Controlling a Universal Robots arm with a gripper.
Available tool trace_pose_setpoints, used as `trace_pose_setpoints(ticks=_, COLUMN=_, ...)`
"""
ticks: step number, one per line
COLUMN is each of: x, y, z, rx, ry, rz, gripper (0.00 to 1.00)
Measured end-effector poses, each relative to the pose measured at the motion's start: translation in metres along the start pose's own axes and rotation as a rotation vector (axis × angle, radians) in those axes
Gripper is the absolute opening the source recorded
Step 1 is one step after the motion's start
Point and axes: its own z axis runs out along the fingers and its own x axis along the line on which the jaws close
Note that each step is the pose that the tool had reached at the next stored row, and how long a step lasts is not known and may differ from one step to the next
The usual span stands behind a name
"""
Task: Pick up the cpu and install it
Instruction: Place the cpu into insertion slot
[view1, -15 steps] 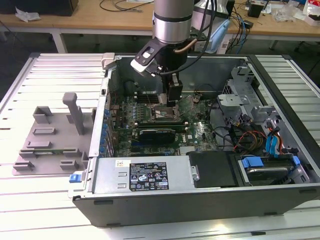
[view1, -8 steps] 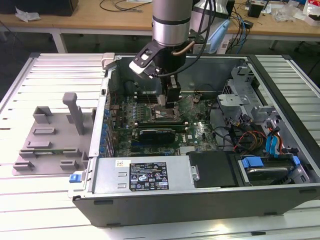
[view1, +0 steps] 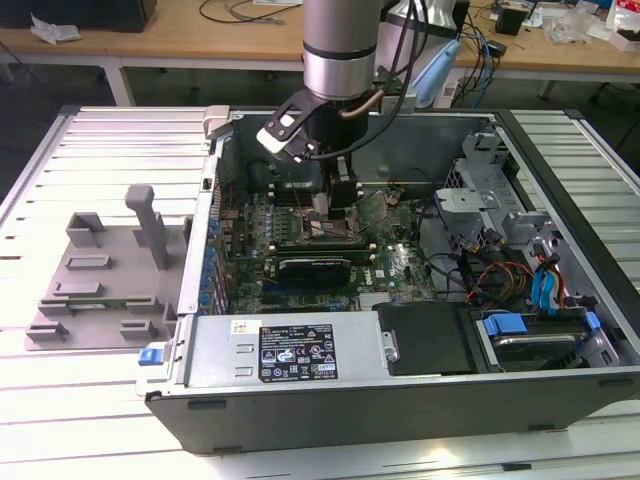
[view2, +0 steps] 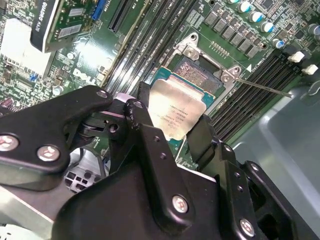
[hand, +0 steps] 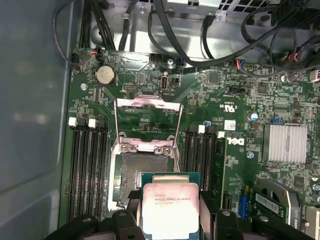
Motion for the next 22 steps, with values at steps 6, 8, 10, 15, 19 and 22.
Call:
trace_pose_setpoints(ticks=6, x=0.0009, y=-0.0007, z=0.0082, rx=0.0002, ry=-0.0002, rz=0.005, gripper=0.55)
trace_pose_setpoints(ticks=8, x=0.0031, y=-0.0006, z=0.0094, rx=0.0002, ry=-0.0002, rz=0.005, gripper=0.55)
trace_pose_setpoints(ticks=10, x=0.0052, y=-0.0005, z=0.0104, rx=0.0002, ry=-0.0002, rz=0.005, gripper=0.55)
trace_pose_setpoints(ticks=15, x=0.0114, y=-0.0003, z=0.0140, rx=0.0001, ry=-0.0001, rz=0.006, gripper=0.55)
trace_pose_setpoints(ticks=19, x=0.0151, y=-0.0003, z=0.0201, rx=0.0004, ry=-0.0003, rz=0.008, gripper=0.55)
trace_pose_setpoints(ticks=22, x=0.0168, y=-0.0005, z=0.0267, rx=0.0005, ry=-0.0003, rz=0.009, gripper=0.55)
